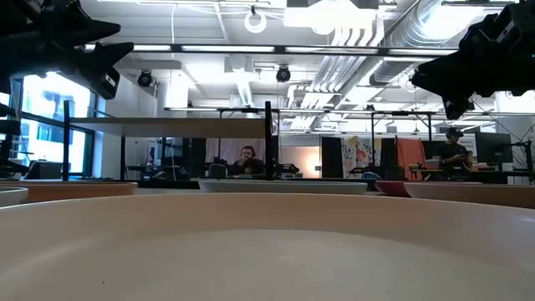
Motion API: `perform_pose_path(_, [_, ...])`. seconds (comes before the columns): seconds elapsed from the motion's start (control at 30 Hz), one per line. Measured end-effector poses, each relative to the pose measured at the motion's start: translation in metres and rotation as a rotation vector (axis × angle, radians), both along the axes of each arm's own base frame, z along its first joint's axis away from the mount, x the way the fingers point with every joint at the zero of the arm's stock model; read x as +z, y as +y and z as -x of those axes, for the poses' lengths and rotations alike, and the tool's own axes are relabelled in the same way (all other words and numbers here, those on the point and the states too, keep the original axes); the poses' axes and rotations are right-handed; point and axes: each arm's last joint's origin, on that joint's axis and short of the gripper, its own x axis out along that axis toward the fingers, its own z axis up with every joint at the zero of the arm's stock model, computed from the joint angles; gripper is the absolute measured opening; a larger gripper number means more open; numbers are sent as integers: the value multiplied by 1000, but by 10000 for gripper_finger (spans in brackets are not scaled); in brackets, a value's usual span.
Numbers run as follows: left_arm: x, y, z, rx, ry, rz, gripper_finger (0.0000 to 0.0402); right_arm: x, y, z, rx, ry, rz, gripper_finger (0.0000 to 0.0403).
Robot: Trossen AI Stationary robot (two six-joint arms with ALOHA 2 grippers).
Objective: Place and stack plates onto a shelf
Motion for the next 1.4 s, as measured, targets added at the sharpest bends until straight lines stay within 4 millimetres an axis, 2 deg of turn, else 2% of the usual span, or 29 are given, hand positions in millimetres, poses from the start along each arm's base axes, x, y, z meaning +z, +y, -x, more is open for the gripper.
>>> perform_pose_path(0.3, [2, 6, 0, 187, -23, 75, 126, 0, 0, 0, 0, 0, 0, 108])
perform_pose_path(0.6, [17, 11, 5, 384, -195, 71, 126, 0, 0, 0, 0, -1, 0, 108])
perform_pose_path(1.07, [38, 10, 16, 432, -433, 39, 126, 1, -1, 0, -19, -7, 0, 108])
perform_pose_path(1.23, [41, 11, 18, 464, -471, 70, 126, 9, -1, 1, -30, -93, 1, 108])
perform_pose_path(1.4, [44, 12, 20, 521, -501, 110, 126, 24, -3, 4, -80, -257, 1, 108])
